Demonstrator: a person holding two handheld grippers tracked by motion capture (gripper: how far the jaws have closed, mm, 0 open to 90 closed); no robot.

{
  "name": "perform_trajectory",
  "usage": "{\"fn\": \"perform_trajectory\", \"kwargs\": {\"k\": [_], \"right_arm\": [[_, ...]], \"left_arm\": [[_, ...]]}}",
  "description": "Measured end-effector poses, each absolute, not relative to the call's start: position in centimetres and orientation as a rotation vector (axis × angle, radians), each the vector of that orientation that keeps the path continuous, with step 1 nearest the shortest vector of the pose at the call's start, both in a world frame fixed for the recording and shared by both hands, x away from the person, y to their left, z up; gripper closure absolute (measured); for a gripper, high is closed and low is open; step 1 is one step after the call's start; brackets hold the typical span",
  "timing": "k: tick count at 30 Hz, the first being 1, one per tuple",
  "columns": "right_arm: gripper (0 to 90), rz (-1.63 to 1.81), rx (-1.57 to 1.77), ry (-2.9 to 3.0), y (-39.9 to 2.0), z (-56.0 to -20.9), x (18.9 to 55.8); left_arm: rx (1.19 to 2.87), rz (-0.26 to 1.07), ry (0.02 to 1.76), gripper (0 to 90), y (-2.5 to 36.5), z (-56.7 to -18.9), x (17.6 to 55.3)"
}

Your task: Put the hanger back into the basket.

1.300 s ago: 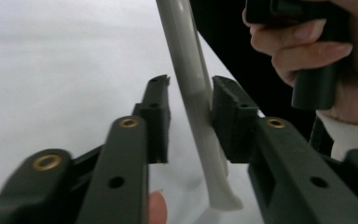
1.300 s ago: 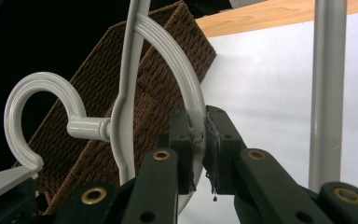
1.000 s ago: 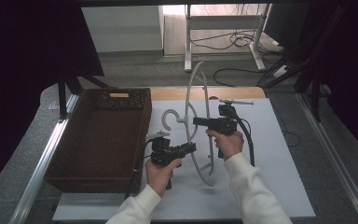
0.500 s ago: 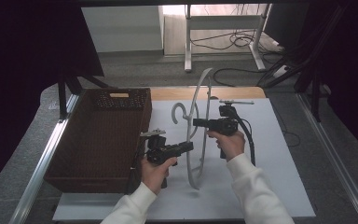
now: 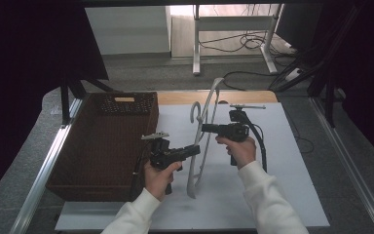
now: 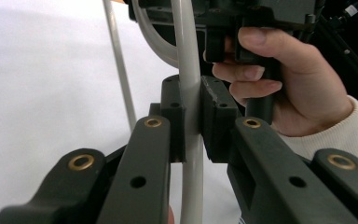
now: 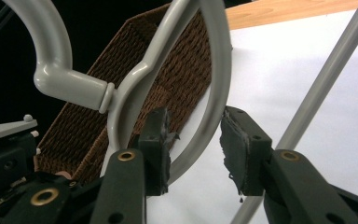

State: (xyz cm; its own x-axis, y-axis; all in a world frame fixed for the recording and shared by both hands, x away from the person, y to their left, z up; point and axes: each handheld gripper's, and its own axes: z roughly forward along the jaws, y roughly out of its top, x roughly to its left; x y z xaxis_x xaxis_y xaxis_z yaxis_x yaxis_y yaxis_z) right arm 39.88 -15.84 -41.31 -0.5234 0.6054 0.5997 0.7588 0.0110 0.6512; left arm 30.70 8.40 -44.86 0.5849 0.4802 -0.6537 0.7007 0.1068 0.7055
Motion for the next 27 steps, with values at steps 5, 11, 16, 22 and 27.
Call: {"fn": "perform_trajectory", "kwargs": {"k": [5,11,16,22,27], "right_arm": [[57.2,-1.525,-1.438,-2.107,-15.8,-41.4,40.0],[46.2,-1.509,-1.438,-2.106,-16.4,-41.3,40.0],[42.6,-1.527,-1.435,-2.108,-17.9,-40.9,39.6],[41.2,-1.530,-1.441,-2.145,-20.0,-41.0,38.8],[41.2,-1.526,-1.464,-2.144,-21.8,-41.6,38.1]], "left_arm": [[1.530,-0.223,1.031,81.6,8.7,-44.8,30.8],[1.522,-0.216,1.043,81.8,9.1,-44.7,30.9],[1.520,-0.216,1.045,81.8,9.5,-44.7,30.9],[1.525,-0.222,1.046,81.8,9.9,-44.6,30.9],[1.550,-0.220,1.047,81.9,10.1,-44.5,30.9]]}}
